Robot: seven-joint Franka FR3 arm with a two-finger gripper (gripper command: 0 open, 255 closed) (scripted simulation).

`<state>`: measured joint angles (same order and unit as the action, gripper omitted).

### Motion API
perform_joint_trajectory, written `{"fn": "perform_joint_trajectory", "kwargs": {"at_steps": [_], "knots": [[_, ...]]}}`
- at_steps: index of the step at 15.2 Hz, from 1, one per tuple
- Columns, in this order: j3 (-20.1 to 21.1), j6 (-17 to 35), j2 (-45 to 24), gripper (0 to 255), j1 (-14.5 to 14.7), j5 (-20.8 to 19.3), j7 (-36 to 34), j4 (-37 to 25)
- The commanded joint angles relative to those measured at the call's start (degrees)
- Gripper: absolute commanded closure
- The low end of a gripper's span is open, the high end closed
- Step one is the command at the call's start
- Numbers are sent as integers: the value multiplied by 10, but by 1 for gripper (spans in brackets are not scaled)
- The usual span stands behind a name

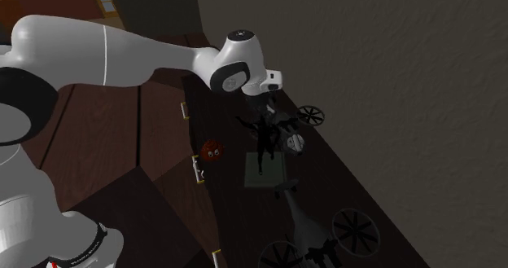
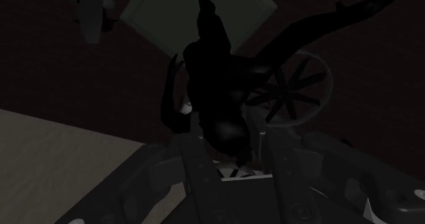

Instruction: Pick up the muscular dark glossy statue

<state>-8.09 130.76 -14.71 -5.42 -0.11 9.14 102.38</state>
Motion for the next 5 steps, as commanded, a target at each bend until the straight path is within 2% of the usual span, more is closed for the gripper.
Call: {"fn": "perform_joint_trajectory", "kwargs": {"at_steps": [1, 5], "knots": [[-1, -15, 8, 255, 0, -1, 1, -9], [-1, -30, 12, 255, 0, -1, 1, -19]]}}
